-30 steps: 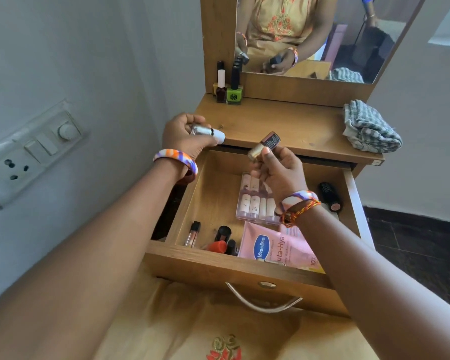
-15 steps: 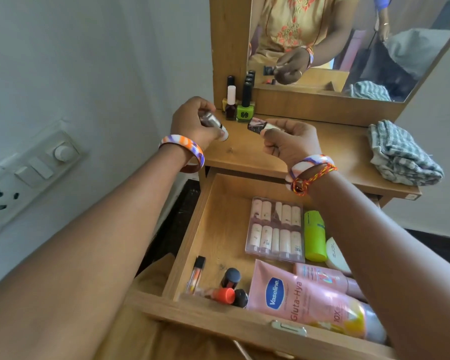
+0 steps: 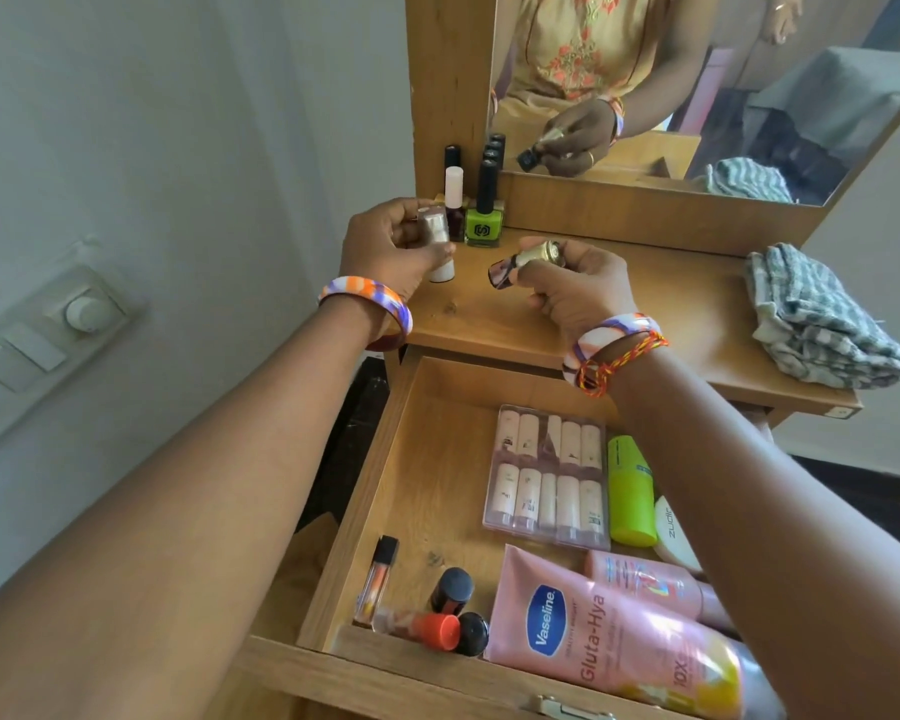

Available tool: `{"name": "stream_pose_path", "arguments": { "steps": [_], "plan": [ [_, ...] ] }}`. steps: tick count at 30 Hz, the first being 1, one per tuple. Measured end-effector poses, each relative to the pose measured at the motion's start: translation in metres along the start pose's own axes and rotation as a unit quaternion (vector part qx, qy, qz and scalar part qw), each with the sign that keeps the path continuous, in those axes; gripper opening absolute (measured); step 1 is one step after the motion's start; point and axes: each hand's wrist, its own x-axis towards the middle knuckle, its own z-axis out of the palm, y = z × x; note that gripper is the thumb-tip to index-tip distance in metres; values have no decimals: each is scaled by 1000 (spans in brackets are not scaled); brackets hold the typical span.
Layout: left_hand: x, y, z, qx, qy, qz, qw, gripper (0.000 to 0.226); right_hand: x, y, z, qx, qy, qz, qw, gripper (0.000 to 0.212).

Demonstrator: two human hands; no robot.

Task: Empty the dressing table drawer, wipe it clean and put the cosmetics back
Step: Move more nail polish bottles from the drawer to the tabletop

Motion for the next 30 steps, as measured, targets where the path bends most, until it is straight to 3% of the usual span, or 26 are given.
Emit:
{"name": "stream_pose_path", "arguments": {
  "steps": [5, 11, 17, 21, 30],
  "plan": [
    [1, -7, 2, -12, -19, -1, 1000, 45, 7, 2, 7, 16, -3, -7, 1000, 17],
    [4, -15, 5, 5, -21, -9, 1000, 48, 13, 7, 11, 133, -20, 42, 990, 35],
    [4, -17, 6, 44, -21, 4, 999, 44, 14, 11, 14, 14, -7, -60, 998, 43],
    [2, -19, 7, 58, -21, 28, 998, 48, 14, 14, 20, -111, -3, -154, 982, 44],
    [6, -21, 15, 60, 32, -5, 998, 40, 22, 13, 31, -207, 16, -139, 968, 37]
  ]
}}
